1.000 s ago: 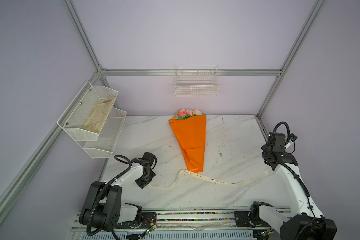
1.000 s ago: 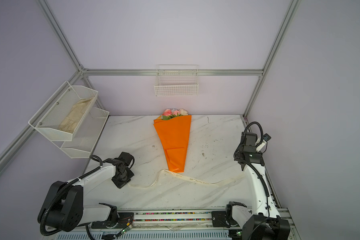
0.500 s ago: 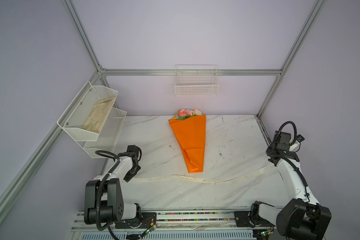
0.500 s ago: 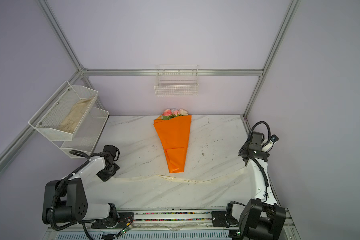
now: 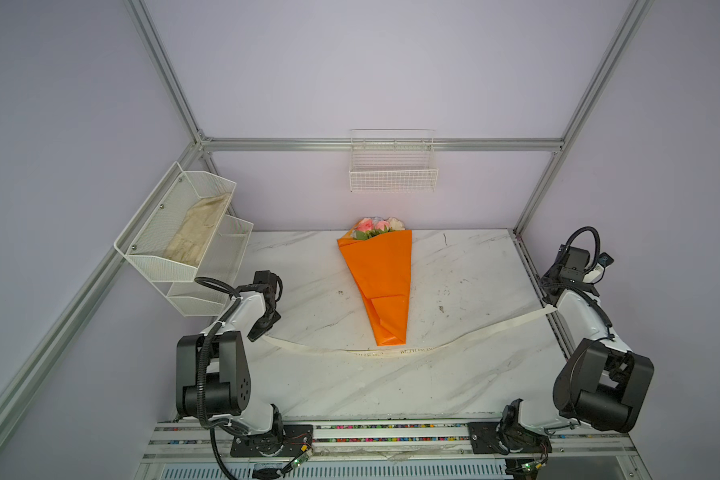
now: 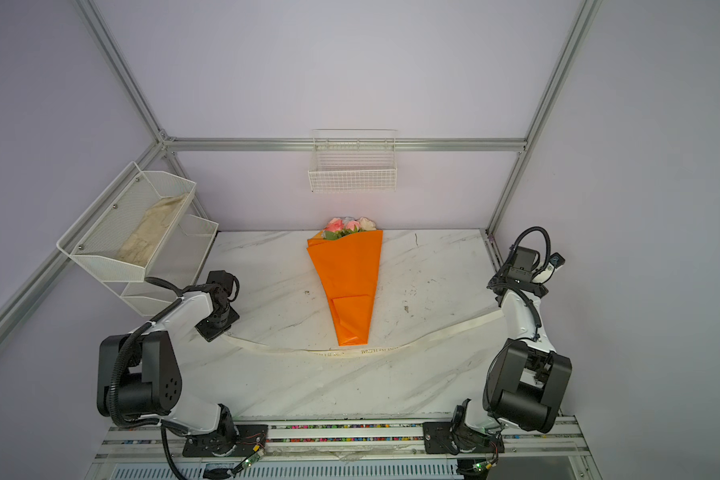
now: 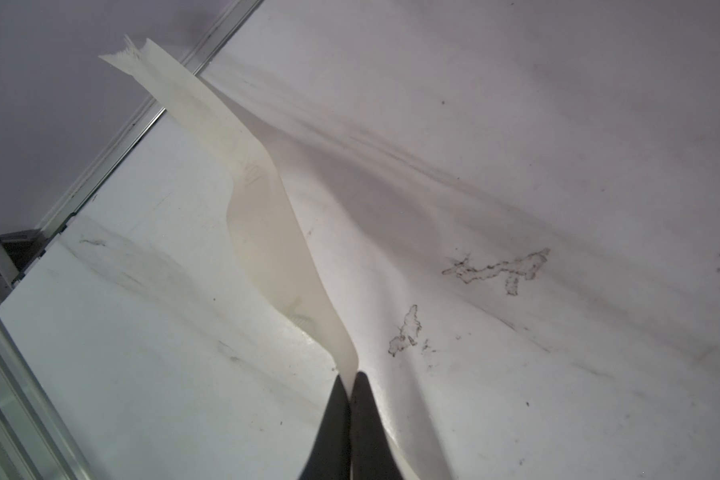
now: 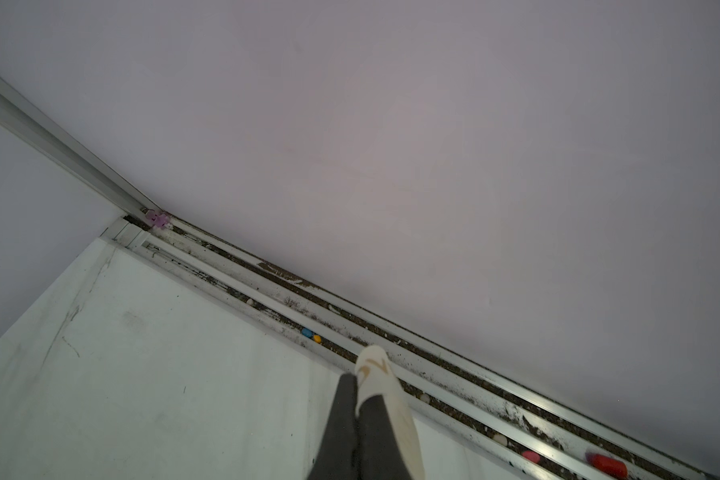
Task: Tie the bouquet of fake flowers
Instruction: 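Release the ribbon ends and move both grippers to the cone's sides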
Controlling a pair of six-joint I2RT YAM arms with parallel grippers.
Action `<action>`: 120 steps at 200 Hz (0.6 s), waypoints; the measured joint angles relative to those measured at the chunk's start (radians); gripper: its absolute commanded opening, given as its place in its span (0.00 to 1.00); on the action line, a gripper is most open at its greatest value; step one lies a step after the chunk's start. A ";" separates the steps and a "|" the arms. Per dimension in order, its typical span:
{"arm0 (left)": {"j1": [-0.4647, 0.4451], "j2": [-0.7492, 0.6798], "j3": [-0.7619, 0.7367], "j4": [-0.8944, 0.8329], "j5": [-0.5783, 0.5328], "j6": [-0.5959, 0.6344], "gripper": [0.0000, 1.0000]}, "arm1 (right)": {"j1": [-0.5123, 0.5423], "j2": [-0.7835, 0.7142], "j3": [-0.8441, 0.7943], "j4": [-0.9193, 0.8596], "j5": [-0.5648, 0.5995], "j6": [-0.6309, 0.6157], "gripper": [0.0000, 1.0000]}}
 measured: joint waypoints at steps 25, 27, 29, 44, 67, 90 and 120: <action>-0.003 0.012 0.018 -0.008 -0.002 0.013 0.00 | 0.000 0.042 0.029 0.025 0.010 -0.007 0.00; -0.003 0.014 0.020 -0.007 -0.002 0.014 0.00 | 0.000 0.045 0.031 0.026 0.012 -0.008 0.00; -0.003 0.017 0.021 -0.006 -0.002 0.013 0.00 | 0.000 0.047 0.034 0.026 0.013 -0.010 0.00; -0.004 0.029 0.030 -0.005 -0.006 0.018 0.00 | 0.000 0.062 0.053 0.035 0.021 -0.014 0.00; -0.013 0.043 0.047 -0.006 -0.021 0.033 0.00 | 0.000 0.103 0.082 0.045 0.033 -0.023 0.00; -0.039 0.059 0.084 0.000 -0.036 0.049 0.00 | 0.000 0.146 0.095 0.047 0.030 -0.033 0.00; -0.076 0.096 0.136 0.013 -0.053 0.052 0.00 | 0.000 0.182 0.111 0.038 0.033 -0.035 0.00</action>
